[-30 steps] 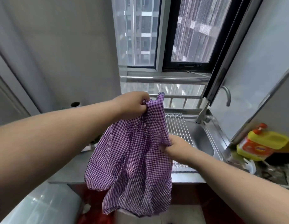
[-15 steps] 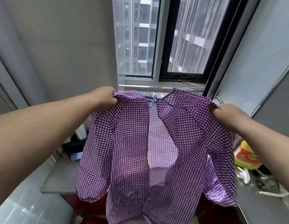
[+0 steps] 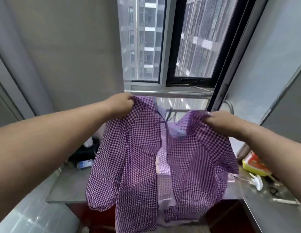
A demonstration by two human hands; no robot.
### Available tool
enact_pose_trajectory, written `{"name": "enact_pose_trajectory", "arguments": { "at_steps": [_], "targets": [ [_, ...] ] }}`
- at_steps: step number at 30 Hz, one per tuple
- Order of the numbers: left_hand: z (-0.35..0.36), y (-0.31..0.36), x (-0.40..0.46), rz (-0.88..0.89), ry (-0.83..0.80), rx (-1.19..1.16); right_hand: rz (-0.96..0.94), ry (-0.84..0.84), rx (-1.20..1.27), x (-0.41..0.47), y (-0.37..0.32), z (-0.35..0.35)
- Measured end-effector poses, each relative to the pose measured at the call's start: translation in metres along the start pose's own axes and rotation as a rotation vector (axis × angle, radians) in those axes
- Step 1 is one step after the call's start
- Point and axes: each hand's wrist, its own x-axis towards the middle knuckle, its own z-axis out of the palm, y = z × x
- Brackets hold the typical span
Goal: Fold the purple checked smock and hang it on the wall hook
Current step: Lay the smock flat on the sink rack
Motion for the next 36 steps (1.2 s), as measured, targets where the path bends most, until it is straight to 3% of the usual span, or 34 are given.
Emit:
{"name": "enact_pose_trajectory", "arguments": {
  "at_steps": [2, 4, 9, 16, 22, 24, 27, 30, 32, 36],
  "targets": [
    [0.002, 0.000, -0.001, 0.023, 0.057, 0.011, -0.060, -0.010, -0.100, -0.003, -0.004, 0.002],
    [0.002, -0.002, 0.000, 0.053, 0.107, 0.012, -0.114, 0.056, 0.031, -0.004, -0.008, 0.000],
    [-0.003, 0.004, -0.006, 0.067, 0.073, 0.069, -0.098, 0.144, 0.026, -0.004, -0.018, -0.001],
    [-0.013, 0.003, -0.001, -0.141, 0.021, -0.008, 0.083, 0.212, 0.027, 0.001, -0.029, -0.006],
    [-0.019, -0.001, -0.001, -0.217, -0.079, -0.116, 0.237, 0.165, 0.210, 0.010, -0.021, -0.011],
    [-0.022, -0.002, -0.002, -0.221, -0.146, -0.188, 0.272, 0.160, 0.255, 0.010, -0.018, -0.010],
    [-0.027, 0.003, -0.007, -0.195, -0.392, -0.412, 0.188, 0.247, 0.168, 0.012, -0.017, -0.003],
    [-0.021, 0.029, -0.016, -0.045, -0.681, -0.484, 0.122, 0.349, 0.273, 0.015, -0.027, 0.009],
    [-0.015, 0.050, -0.023, 0.099, -0.832, -0.436, 0.045, 0.295, 0.385, 0.015, -0.044, 0.019],
    [-0.007, 0.081, -0.032, 0.274, -0.840, -0.357, -0.056, 0.114, 0.600, 0.007, -0.079, 0.028]
  ]
}}
